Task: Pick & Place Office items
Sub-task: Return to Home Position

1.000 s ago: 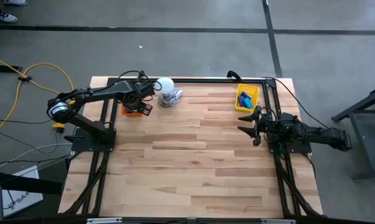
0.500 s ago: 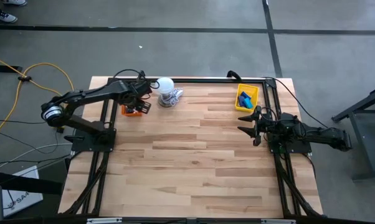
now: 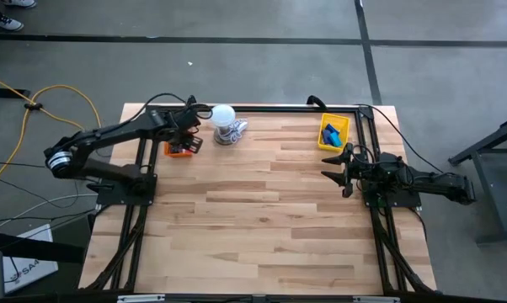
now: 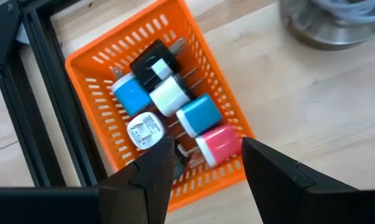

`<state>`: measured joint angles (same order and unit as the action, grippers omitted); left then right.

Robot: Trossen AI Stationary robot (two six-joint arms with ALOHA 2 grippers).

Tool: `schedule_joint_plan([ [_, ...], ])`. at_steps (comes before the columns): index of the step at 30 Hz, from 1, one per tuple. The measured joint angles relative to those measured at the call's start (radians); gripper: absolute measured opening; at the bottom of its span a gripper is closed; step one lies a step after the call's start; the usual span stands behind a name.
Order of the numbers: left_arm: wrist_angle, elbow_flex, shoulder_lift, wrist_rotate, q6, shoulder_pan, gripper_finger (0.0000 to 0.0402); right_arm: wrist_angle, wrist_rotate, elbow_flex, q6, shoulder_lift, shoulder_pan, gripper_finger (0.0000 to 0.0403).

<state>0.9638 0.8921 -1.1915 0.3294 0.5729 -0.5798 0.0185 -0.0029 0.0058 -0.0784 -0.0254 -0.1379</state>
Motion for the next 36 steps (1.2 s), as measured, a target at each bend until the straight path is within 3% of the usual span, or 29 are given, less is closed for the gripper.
schedule_joint_plan([
  [7,-0.009,0.000,0.093,0.001,-0.008,0.073,0.0177,0.000,0.000,0.000,0.000,0.000,0.000,0.0195],
  [16,-0.190,0.000,0.196,-0.021,-0.209,0.221,0.0177,0.000,0.000,0.000,0.000,0.000,0.000,0.0195],
  [24,-0.306,0.000,0.208,-0.046,-0.313,0.374,0.0177,0.000,0.000,0.000,0.000,0.000,0.000,0.0195],
  [36,-0.354,0.000,0.161,-0.046,-0.333,0.525,0.0177,0.000,0.000,0.000,0.000,0.000,0.000,0.0195],
])
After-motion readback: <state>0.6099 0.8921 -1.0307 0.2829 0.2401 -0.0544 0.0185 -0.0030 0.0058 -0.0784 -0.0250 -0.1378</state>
